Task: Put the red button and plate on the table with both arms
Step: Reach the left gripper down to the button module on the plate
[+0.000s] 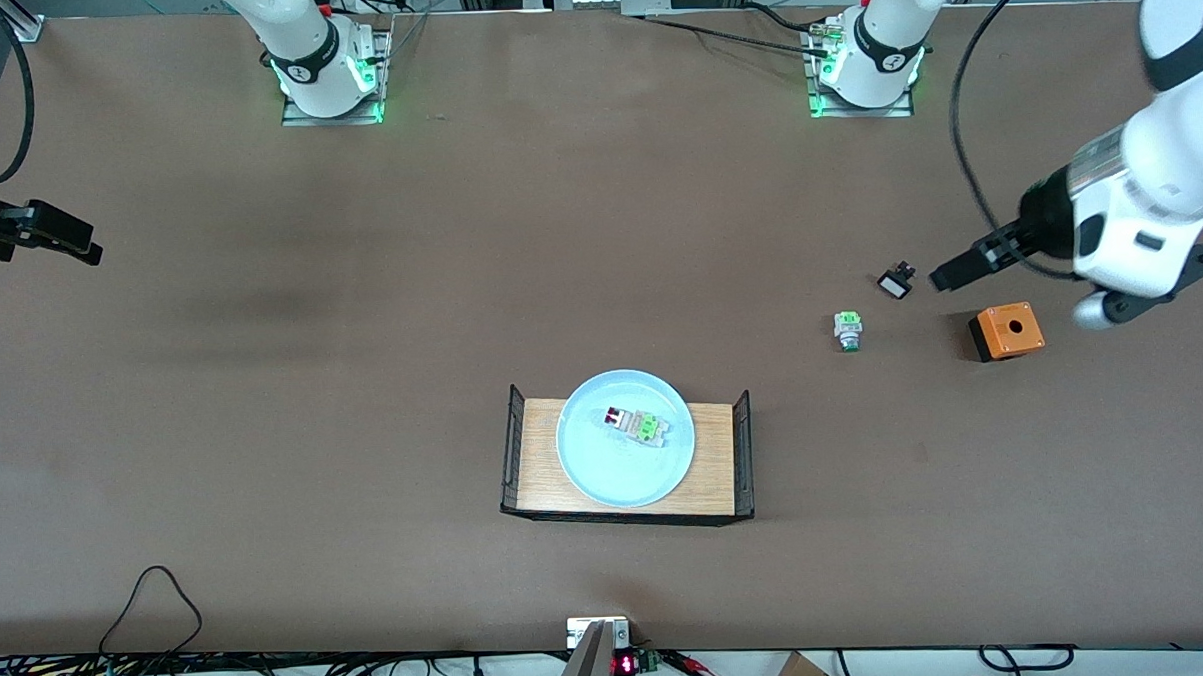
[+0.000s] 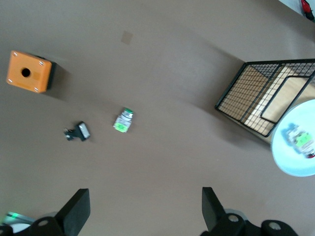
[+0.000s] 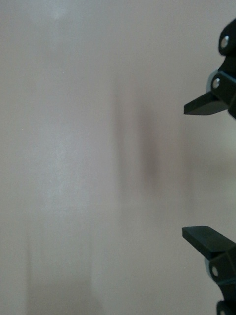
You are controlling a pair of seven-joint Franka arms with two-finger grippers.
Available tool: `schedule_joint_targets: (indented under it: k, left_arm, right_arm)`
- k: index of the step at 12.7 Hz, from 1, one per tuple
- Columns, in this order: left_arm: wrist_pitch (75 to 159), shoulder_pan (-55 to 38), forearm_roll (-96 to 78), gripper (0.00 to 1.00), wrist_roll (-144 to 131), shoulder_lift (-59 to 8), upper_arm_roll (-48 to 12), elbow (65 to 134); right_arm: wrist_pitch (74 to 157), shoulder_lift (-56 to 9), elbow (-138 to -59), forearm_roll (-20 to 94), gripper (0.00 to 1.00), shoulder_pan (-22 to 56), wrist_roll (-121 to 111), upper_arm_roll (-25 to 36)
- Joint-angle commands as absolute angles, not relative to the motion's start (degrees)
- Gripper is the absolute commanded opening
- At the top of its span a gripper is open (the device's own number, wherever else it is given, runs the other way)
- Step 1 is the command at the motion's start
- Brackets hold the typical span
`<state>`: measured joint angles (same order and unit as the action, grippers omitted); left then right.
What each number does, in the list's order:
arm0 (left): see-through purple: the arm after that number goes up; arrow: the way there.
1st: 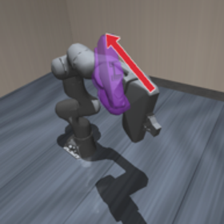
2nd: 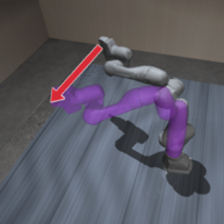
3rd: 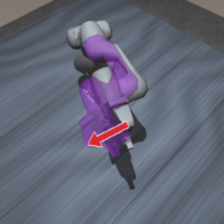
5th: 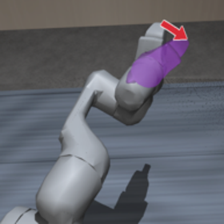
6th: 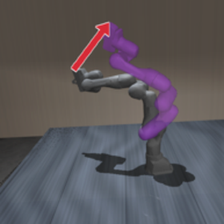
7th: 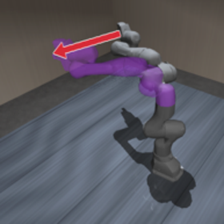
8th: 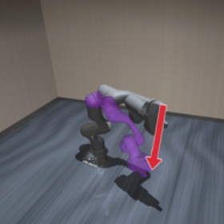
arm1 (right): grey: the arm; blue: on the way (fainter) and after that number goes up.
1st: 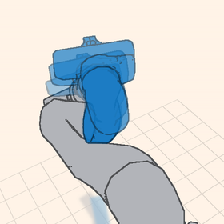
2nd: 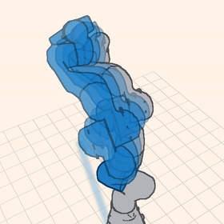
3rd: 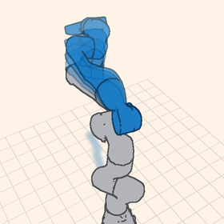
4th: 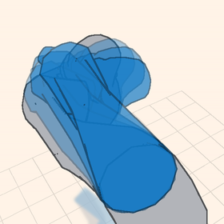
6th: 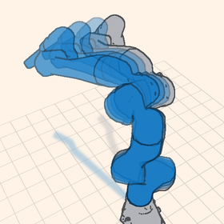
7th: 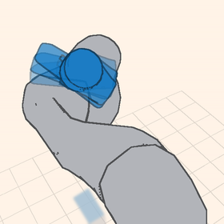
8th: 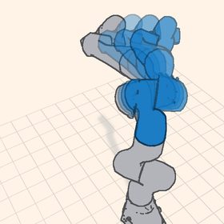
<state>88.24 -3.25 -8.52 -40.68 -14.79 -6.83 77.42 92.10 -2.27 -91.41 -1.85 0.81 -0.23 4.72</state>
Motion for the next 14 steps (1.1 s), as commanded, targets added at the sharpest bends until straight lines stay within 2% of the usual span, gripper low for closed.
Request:
schedule_joint_targets:
  k: [1,3,7,12,14]
  left_arm:
    - [87.4,-6.7,-9.3,1.0,-49.9,-22.1,-6.6,68.1]
    - [90.1,-9.7,-9.2,1.0,-57.1,-25.8,-6.5,65.1]
    - [98.1,-14.5,-9.0,1.0,-69.4,-29.8,-6.1,64.5]
    - [101.9,-18.1,-8.8,1.0,-82.6,-38.7,-5.9,55.4]
    - [107.4,-19.4,-8.8,1.0,-88.0,-40.2,-5.9,55.1]
  right_arm:
    - [92.3,-1.7,-91.4,-1.8,1.0,0.2,-0.1,4.3]
    - [92.3,-1.7,-91.4,-1.8,1.0,0.2,-0.1,4.3]
    - [92.3,-1.7,-91.4,-1.8,1.0,0.2,-0.1,4.3]
    - [92.4,-1.8,-91.4,-1.8,1.0,0.1,-0.1,4.3]
    - [92.4,-1.8,-91.4,-1.7,1.0,0.1,-0.1,4.4]
